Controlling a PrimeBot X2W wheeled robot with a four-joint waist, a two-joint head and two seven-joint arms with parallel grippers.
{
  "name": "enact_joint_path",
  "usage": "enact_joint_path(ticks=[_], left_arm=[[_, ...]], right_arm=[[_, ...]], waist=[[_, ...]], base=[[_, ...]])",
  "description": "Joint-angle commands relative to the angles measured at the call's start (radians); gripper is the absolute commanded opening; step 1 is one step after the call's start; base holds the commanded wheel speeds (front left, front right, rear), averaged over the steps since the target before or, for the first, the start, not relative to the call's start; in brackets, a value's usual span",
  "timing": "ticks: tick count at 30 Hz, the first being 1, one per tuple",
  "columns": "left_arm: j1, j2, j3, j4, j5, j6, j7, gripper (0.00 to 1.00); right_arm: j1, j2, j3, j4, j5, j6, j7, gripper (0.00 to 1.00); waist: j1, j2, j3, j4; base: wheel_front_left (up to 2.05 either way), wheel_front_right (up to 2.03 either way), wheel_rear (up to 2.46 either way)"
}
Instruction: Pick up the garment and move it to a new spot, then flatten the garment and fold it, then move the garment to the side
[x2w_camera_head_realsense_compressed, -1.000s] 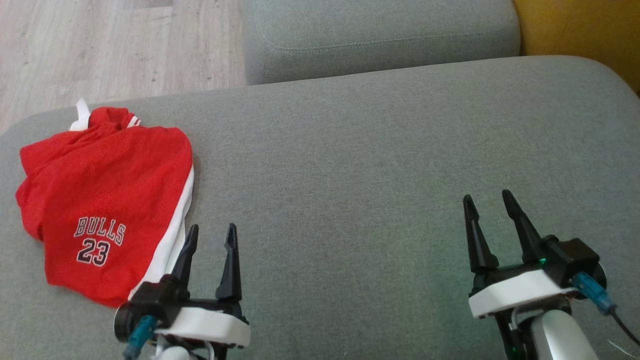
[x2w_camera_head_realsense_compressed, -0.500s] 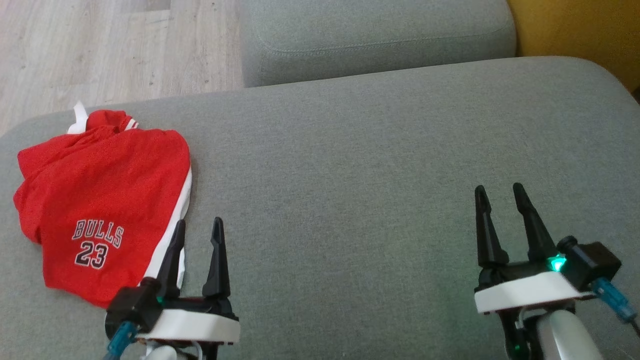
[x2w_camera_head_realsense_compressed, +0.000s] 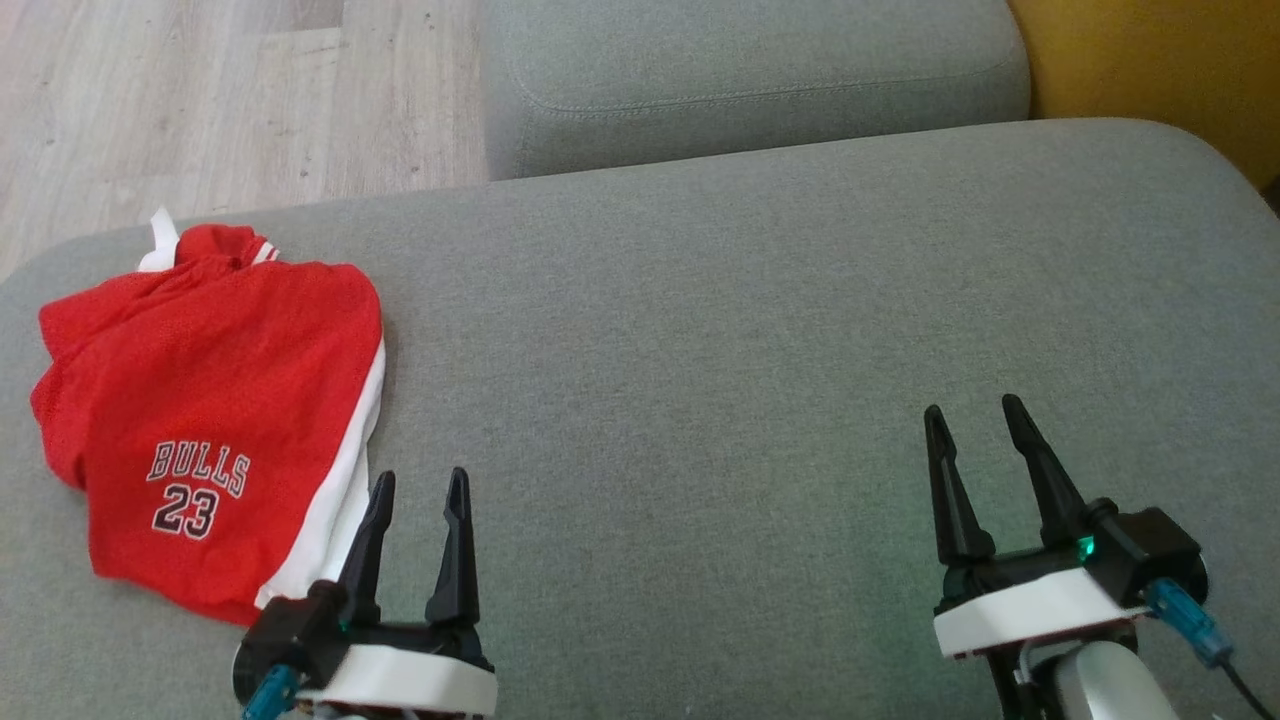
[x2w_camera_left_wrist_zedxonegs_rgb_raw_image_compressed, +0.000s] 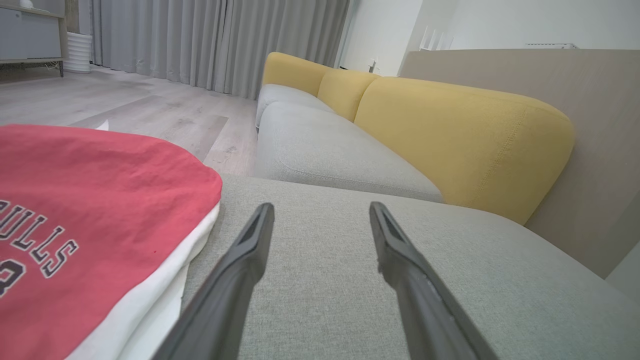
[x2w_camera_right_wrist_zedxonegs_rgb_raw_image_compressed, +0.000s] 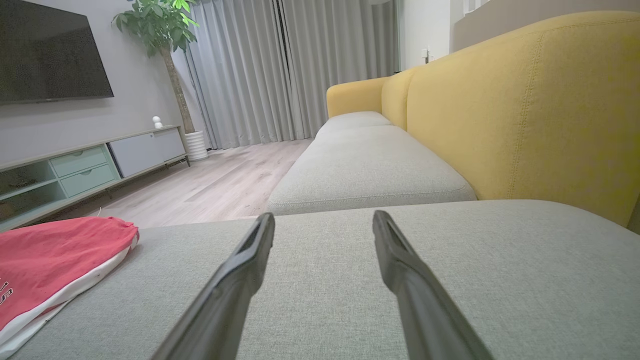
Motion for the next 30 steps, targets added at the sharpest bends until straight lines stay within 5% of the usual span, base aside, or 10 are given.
enact_joint_path(ticks=[1, 10, 30], left_arm=[[-0.04, -0.002, 0.03, -0.034, 0.003, 0.007, -0.01, 1.0], [-0.039, -0.002, 0.039, -0.033, 0.005, 0.017, -0.01, 1.0], [0.002, -0.002, 0.117, -0.021, 0.049, 0.025, -0.01, 1.0]], right_arm=[[-0.038, -0.008, 0.025, -0.035, -0.006, -0.001, -0.011, 1.0], [-0.025, -0.008, 0.029, -0.036, -0.005, -0.001, -0.011, 1.0], [0.013, -0.008, 0.126, -0.021, 0.041, -0.001, -0.011, 1.0]], waist=[[0.0, 0.0, -0.001, 0.002], [0.0, 0.0, -0.01, 0.054], [0.0, 0.0, -0.057, 0.313]], base=[[0.0, 0.0, 0.0], [0.0, 0.0, 0.0], [0.0, 0.0, 0.0]])
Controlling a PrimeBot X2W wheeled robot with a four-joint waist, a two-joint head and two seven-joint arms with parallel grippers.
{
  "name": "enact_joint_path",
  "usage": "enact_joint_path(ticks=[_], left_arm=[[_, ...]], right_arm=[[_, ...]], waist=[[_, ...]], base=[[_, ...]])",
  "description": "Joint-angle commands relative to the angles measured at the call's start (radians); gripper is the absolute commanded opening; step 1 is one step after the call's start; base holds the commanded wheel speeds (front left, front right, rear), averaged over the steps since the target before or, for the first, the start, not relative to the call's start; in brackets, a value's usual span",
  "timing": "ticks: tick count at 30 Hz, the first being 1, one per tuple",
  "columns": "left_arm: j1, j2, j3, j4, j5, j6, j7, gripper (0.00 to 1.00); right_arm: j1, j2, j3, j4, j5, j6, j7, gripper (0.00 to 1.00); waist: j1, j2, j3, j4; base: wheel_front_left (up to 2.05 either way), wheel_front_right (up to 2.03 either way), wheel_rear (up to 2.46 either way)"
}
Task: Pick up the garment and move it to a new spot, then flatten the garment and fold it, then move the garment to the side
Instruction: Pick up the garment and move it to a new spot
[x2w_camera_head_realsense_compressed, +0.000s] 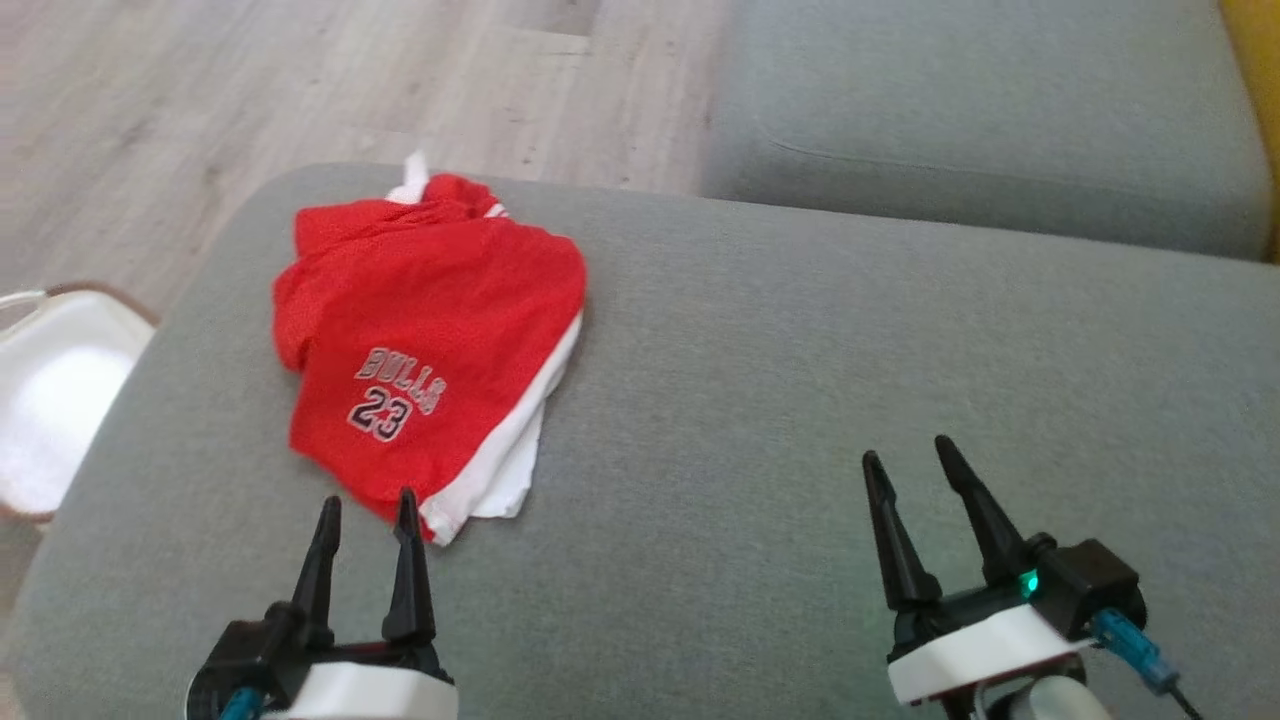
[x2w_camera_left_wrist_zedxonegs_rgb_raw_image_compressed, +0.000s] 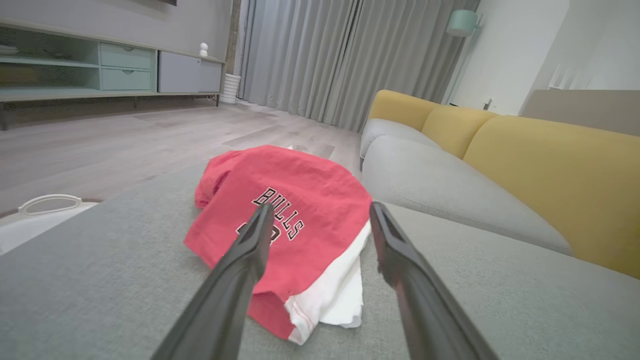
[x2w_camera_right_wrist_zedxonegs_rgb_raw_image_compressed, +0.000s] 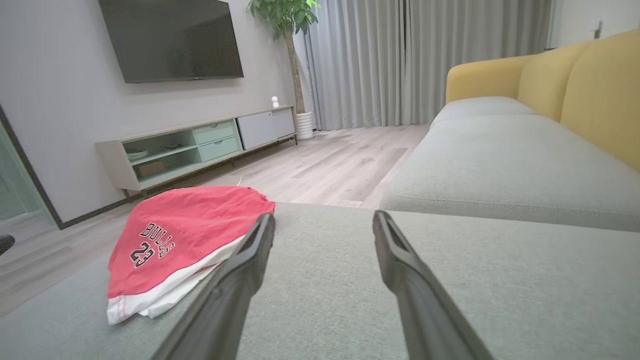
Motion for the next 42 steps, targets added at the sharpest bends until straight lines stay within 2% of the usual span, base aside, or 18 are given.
enact_joint_path(ticks=[1, 7, 11, 21, 25, 28, 33, 37, 42], left_arm=[[-0.029, -0.002, 0.035, -0.027, 0.014, 0.003, -0.01, 1.0], [-0.018, -0.002, 0.046, -0.028, 0.023, 0.001, -0.01, 1.0], [-0.012, -0.002, 0.057, -0.033, 0.027, 0.002, -0.01, 1.0], [-0.075, 0.01, 0.107, -0.038, 0.074, -0.017, -0.01, 1.0], [-0.238, 0.066, 0.093, 0.009, 0.103, -0.042, 0.004, 1.0], [-0.414, 0.12, 0.056, 0.078, 0.116, -0.063, 0.095, 1.0], [-0.709, 0.22, -0.067, 0.229, 0.136, -0.082, 0.282, 1.0], [-0.886, 0.308, -0.193, 0.343, 0.078, -0.083, 0.393, 1.0], [-1.011, 0.408, -0.355, 0.45, -0.012, -0.083, 0.488, 1.0]], right_arm=[[-0.024, -0.008, 0.028, -0.029, 0.011, -0.001, -0.011, 1.0], [-0.02, -0.008, 0.046, -0.028, 0.027, -0.001, -0.011, 1.0], [-0.02, -0.008, 0.053, -0.027, 0.031, -0.001, -0.011, 1.0], [-0.038, -0.008, 0.069, -0.04, 0.02, -0.001, -0.011, 1.0], [-0.07, -0.008, 0.058, -0.057, 0.004, -0.001, -0.011, 1.0], [-0.097, -0.008, 0.052, -0.07, -0.008, -0.001, -0.011, 1.0], [-0.149, -0.008, 0.049, -0.091, -0.02, -0.001, -0.011, 1.0], [-0.191, -0.008, 0.048, -0.109, -0.017, -0.001, -0.011, 1.0], [-0.226, -0.008, 0.038, -0.124, -0.007, -0.001, -0.011, 1.0]], waist=[[0.0001, 0.0, -0.011, 0.033], [0.0001, 0.0, -0.024, 0.086], [0.0001, 0.0, -0.026, 0.099], [0.0001, 0.0, 0.023, 0.042], [0.0001, 0.0, 0.085, 0.006], [0.0001, 0.0, 0.142, -0.021], [0.0001, 0.0, 0.238, -0.077], [0.0001, 0.0, 0.31, -0.128], [0.0001, 0.0, 0.377, -0.174]], base=[[0.0, 0.0, 0.0], [0.0, 0.0, 0.0], [0.0, 0.0, 0.0], [0.0, 0.0, 0.0], [0.0, 0.0, 0.0], [0.0, 0.0, 0.0], [0.0, 0.0, 0.0], [0.0, 0.0, 0.0], [0.0, 0.0, 0.0]])
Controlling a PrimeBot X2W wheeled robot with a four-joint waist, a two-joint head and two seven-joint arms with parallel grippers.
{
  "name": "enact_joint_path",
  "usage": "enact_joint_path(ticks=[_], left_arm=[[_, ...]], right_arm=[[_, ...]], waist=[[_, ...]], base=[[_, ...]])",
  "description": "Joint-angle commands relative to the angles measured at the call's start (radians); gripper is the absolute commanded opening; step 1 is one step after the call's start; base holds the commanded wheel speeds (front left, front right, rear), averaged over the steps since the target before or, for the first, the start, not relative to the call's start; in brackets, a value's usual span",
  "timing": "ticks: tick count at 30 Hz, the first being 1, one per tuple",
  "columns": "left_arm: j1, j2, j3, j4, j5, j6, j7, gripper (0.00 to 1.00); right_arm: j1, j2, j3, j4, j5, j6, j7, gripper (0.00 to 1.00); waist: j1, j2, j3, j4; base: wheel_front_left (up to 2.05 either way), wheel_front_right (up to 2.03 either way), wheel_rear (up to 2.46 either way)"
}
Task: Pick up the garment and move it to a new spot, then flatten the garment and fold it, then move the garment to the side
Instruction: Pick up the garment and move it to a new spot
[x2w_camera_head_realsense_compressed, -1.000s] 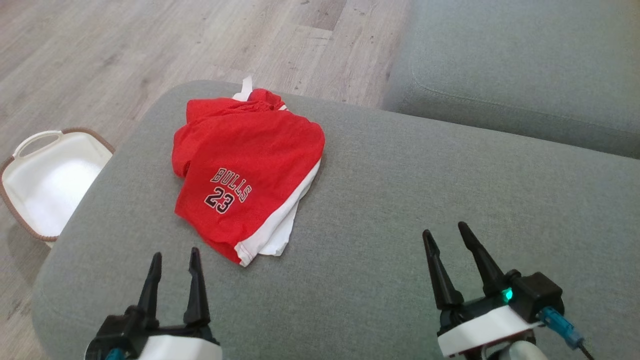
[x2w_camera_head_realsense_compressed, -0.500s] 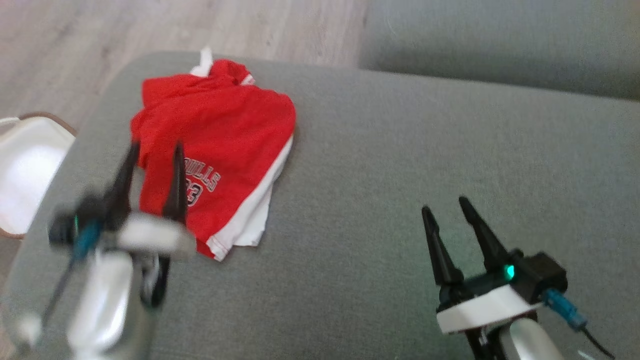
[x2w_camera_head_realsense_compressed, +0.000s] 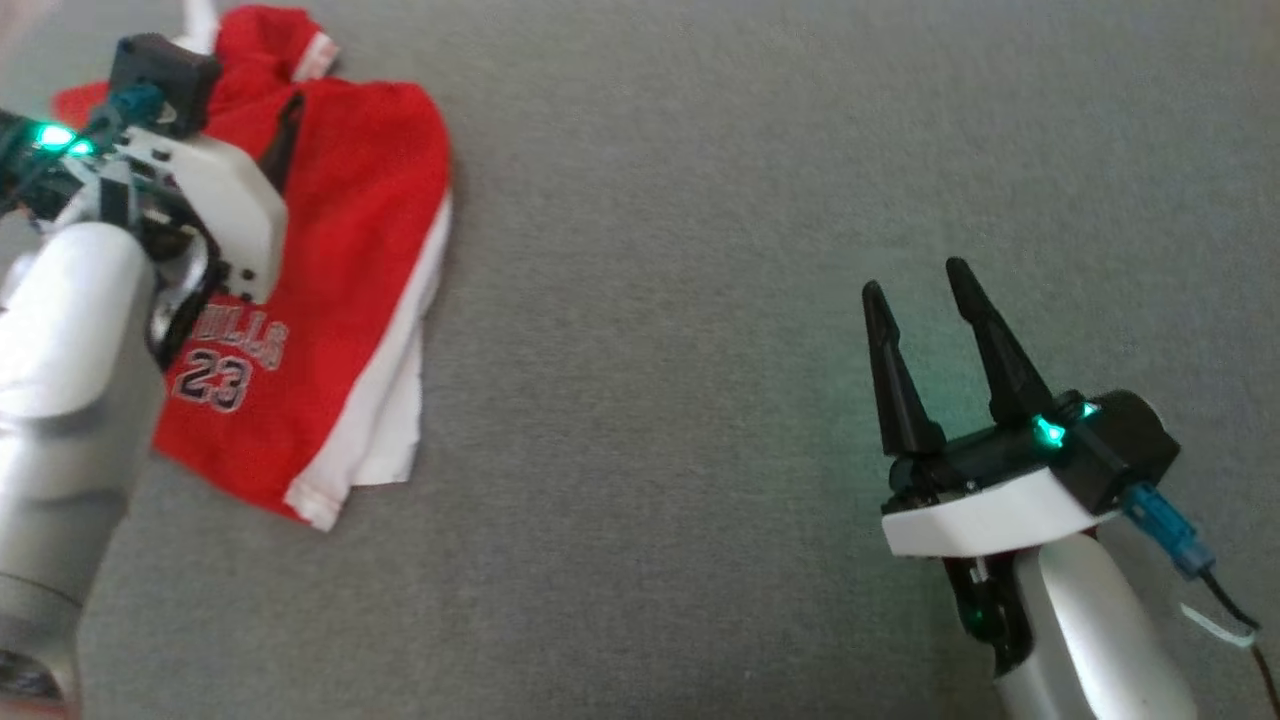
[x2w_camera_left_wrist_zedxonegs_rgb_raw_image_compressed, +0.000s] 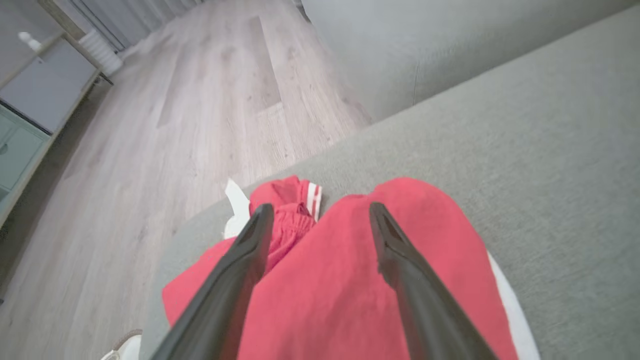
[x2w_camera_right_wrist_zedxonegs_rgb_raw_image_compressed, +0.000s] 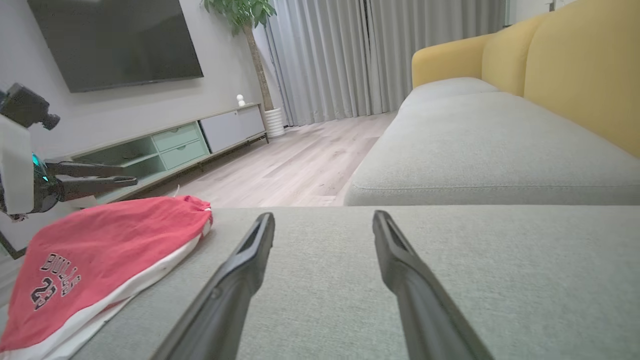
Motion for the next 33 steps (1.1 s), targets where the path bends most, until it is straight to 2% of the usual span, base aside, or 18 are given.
enact_joint_path(ticks=[1, 7, 15, 16, 17, 23, 28, 33], left_arm=[[-0.066, 0.07, -0.005, -0.001, -0.028, 0.002, 0.018, 1.0], [-0.139, 0.153, -0.149, 0.093, -0.146, 0.002, 0.051, 1.0], [-0.166, 0.165, -0.238, 0.172, -0.223, 0.002, 0.054, 1.0], [-0.169, 0.164, -0.248, 0.171, -0.237, 0.002, 0.05, 0.16], [-0.175, 0.164, -0.257, 0.167, -0.246, 0.002, 0.039, 0.0], [-0.221, 0.155, -0.263, 0.157, -0.287, 0.002, -0.065, 0.0], [-0.249, 0.157, -0.268, 0.136, -0.286, 0.002, -0.195, 0.0], [-0.243, 0.134, -0.247, 0.072, -0.319, 0.002, -0.303, 0.0]], right_arm=[[-0.03, -0.003, 0.02, -0.036, 0.008, -0.001, -0.011, 1.0], [-0.049, -0.003, 0.015, -0.042, 0.014, -0.001, -0.011, 1.0], [-0.055, -0.003, 0.012, -0.047, 0.016, -0.001, -0.011, 1.0], [-0.055, -0.003, 0.01, -0.048, 0.016, -0.001, -0.011, 1.0], [-0.055, -0.003, 0.009, -0.048, 0.016, -0.001, -0.011, 1.0], [-0.048, -0.003, 0.005, -0.035, 0.017, -0.001, -0.011, 1.0], [-0.034, -0.003, 0.0, -0.022, 0.02, -0.001, -0.011, 1.0], [-0.003, -0.003, -0.01, -0.005, 0.024, -0.001, -0.011, 1.0]], waist=[[-0.0003, 0.0, 0.061, -0.056], [-0.0003, 0.0, 0.1, -0.095], [-0.0003, 0.0, 0.115, -0.111], [-0.0003, 0.0, 0.115, -0.111], [-0.0003, 0.0, 0.115, -0.111], [-0.0003, 0.0, 0.087, -0.105], [-0.0003, 0.0, 0.02, -0.096], [-0.0003, 0.0, -0.059, -0.079]], base=[[0.0, 0.0, 0.0], [0.0, 0.0, 0.0], [0.0, 0.0, 0.0], [0.0, 0.0, 0.0], [0.0, 0.0, 0.0], [0.0, 0.0, 0.0], [0.0, 0.0, 0.0], [0.0, 0.0, 0.0]])
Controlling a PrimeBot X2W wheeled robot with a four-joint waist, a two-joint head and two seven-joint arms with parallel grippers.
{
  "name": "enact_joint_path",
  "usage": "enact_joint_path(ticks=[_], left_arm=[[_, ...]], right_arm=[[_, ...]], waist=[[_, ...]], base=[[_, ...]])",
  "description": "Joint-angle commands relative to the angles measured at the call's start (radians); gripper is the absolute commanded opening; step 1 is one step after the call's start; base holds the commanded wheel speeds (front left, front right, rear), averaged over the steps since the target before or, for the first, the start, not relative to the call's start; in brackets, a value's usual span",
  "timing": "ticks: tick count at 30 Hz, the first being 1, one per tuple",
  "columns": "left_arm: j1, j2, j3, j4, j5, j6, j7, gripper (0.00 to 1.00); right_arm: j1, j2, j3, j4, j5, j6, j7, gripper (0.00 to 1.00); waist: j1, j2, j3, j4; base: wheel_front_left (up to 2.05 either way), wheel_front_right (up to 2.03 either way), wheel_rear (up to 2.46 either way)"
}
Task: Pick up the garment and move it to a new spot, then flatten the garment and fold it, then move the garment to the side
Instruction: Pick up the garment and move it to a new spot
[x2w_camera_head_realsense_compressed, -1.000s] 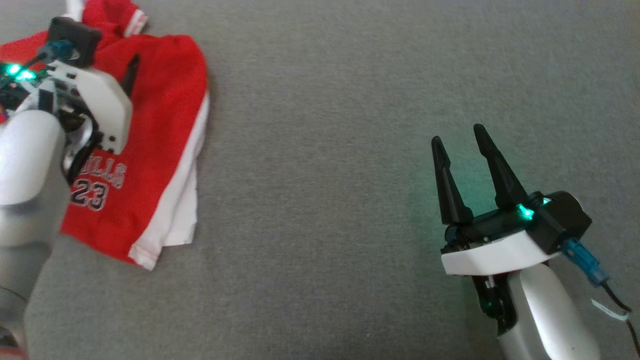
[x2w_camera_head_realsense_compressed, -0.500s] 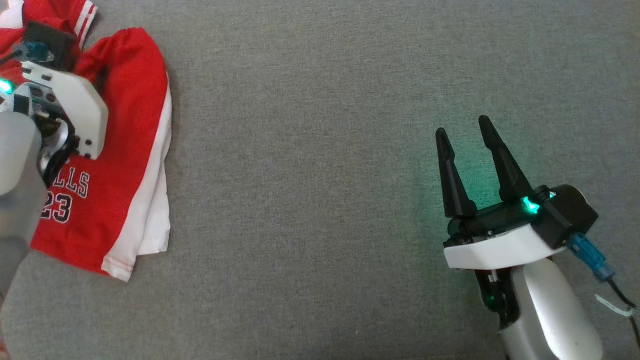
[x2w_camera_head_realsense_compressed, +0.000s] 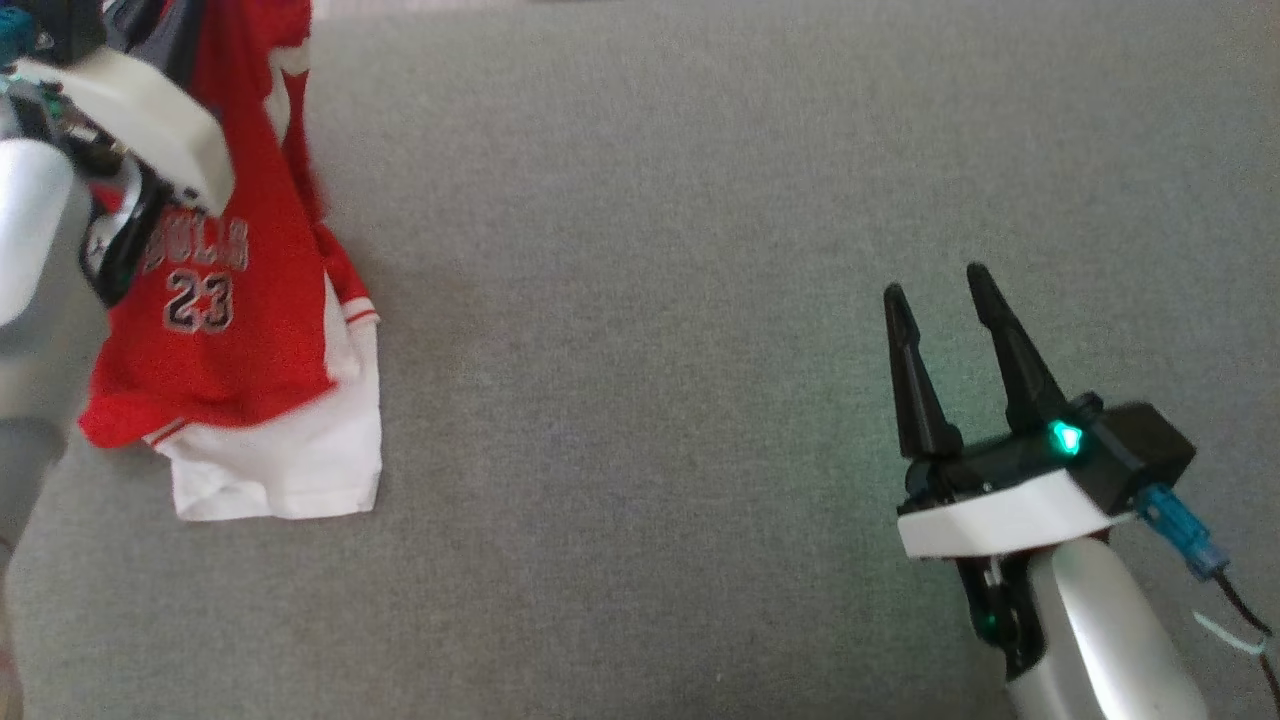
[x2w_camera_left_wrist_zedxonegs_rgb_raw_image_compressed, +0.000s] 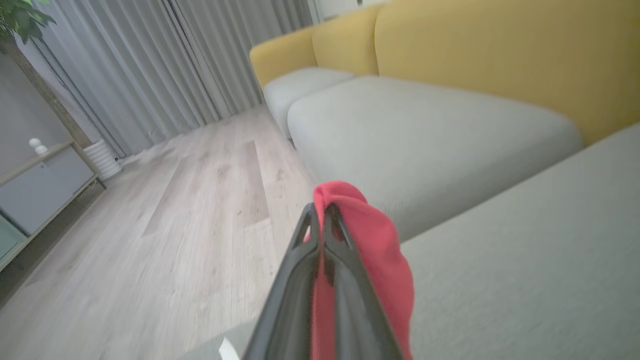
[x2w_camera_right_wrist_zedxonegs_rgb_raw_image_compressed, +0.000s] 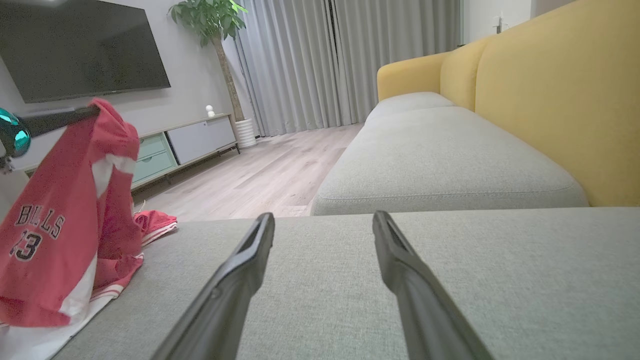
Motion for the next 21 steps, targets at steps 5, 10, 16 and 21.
enact_joint_path(ticks=[5, 10, 16, 21], left_arm=[[-0.018, 0.013, 0.078, -0.12, -0.042, 0.024, -0.06, 0.0], [0.04, -0.01, 0.085, -0.262, -0.076, 0.064, -0.048, 0.0], [0.104, -0.046, 0.062, -0.436, -0.1, 0.124, 0.01, 0.0], [0.13, -0.103, 0.028, -0.521, -0.105, 0.159, 0.045, 0.0]], right_arm=[[0.035, -0.002, 0.011, -0.015, 0.021, -0.001, -0.011, 1.0], [0.055, -0.002, 0.021, -0.016, 0.028, -0.001, -0.011, 1.0], [0.049, -0.002, 0.029, -0.032, 0.042, -0.001, -0.011, 1.0], [0.024, -0.002, 0.048, -0.053, 0.062, -0.001, -0.011, 1.0]], waist=[[0.0002, 0.0, -0.094, 0.024], [0.0002, 0.0, -0.131, 0.01], [0.0002, 0.0, -0.129, -0.056], [0.0002, 0.0, -0.105, -0.152]], base=[[0.0, 0.0, 0.0], [0.0, 0.0, 0.0], [0.0, 0.0, 0.0], [0.0, 0.0, 0.0]])
